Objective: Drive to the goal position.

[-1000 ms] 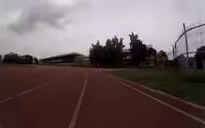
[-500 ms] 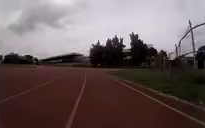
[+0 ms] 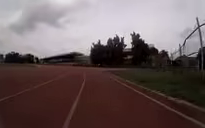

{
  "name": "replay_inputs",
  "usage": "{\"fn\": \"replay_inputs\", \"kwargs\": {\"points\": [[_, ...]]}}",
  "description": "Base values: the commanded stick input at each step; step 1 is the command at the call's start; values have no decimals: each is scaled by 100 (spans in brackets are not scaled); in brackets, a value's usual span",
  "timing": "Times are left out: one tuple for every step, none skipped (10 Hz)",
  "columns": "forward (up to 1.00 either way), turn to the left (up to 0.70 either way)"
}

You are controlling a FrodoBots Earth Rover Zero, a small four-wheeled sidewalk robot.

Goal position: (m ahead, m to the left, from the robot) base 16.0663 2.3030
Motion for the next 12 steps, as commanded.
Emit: {"fn": "replay_inputs", "kwargs": {"points": [[70,0],[70,0],[70,0],[70,0],[70,0],[70,0],[70,0],[70,0],[70,0],[70,0],[70,0],[70,0]]}}
